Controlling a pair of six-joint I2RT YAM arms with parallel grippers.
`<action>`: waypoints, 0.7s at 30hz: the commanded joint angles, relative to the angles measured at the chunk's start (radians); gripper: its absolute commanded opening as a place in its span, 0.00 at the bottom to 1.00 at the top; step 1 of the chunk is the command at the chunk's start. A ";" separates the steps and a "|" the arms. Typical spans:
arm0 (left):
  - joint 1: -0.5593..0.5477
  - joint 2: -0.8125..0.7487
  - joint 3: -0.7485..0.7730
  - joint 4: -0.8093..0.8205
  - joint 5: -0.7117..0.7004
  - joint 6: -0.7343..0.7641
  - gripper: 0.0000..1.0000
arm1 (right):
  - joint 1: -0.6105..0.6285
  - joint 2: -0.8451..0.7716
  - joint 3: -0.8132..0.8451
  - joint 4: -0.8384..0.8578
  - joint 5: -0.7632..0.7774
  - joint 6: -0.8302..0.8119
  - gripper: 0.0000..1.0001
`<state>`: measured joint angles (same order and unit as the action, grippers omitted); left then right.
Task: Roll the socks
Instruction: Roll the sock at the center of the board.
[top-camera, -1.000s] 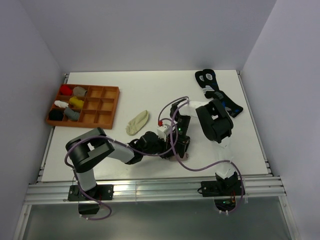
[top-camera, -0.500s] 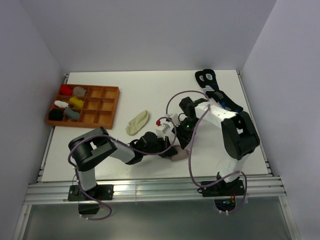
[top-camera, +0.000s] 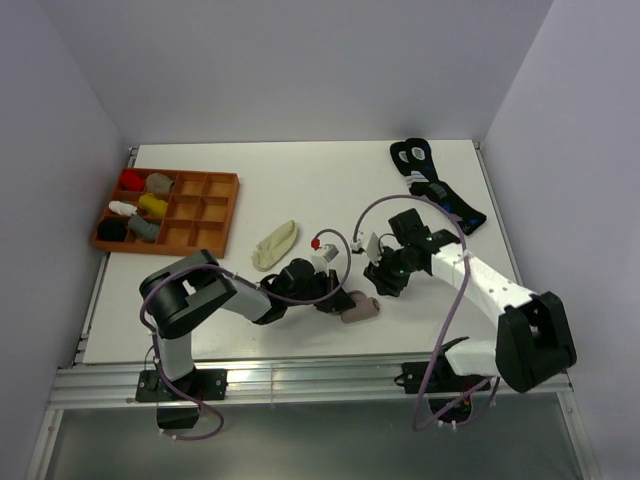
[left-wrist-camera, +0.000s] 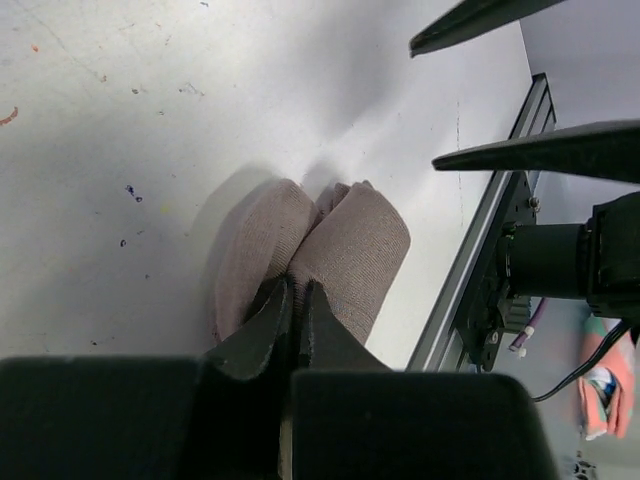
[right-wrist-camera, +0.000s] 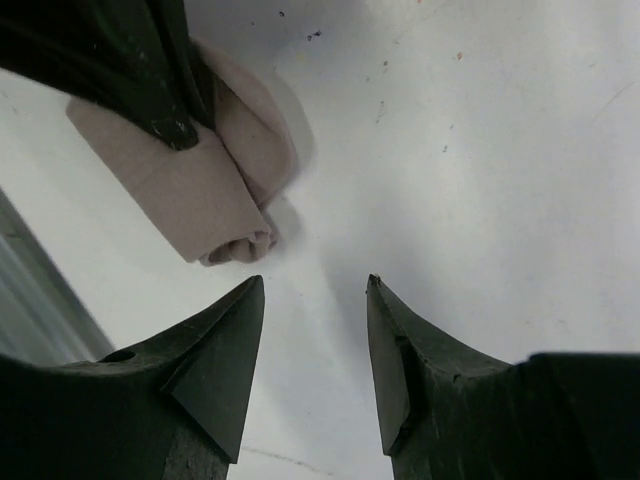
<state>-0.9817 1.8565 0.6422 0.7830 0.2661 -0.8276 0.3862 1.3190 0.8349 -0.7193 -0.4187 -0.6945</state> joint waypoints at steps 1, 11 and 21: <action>0.014 0.069 -0.027 -0.301 0.028 0.008 0.00 | 0.003 -0.122 -0.078 0.107 0.015 -0.121 0.53; 0.054 0.081 0.020 -0.396 0.100 -0.010 0.00 | 0.043 -0.346 -0.229 0.139 -0.065 -0.278 0.57; 0.104 0.112 0.030 -0.439 0.160 -0.021 0.00 | 0.083 -0.388 -0.278 0.176 -0.088 -0.287 0.57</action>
<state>-0.8852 1.8957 0.7197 0.6308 0.4419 -0.9054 0.4435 0.9619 0.5758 -0.5896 -0.4877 -0.9627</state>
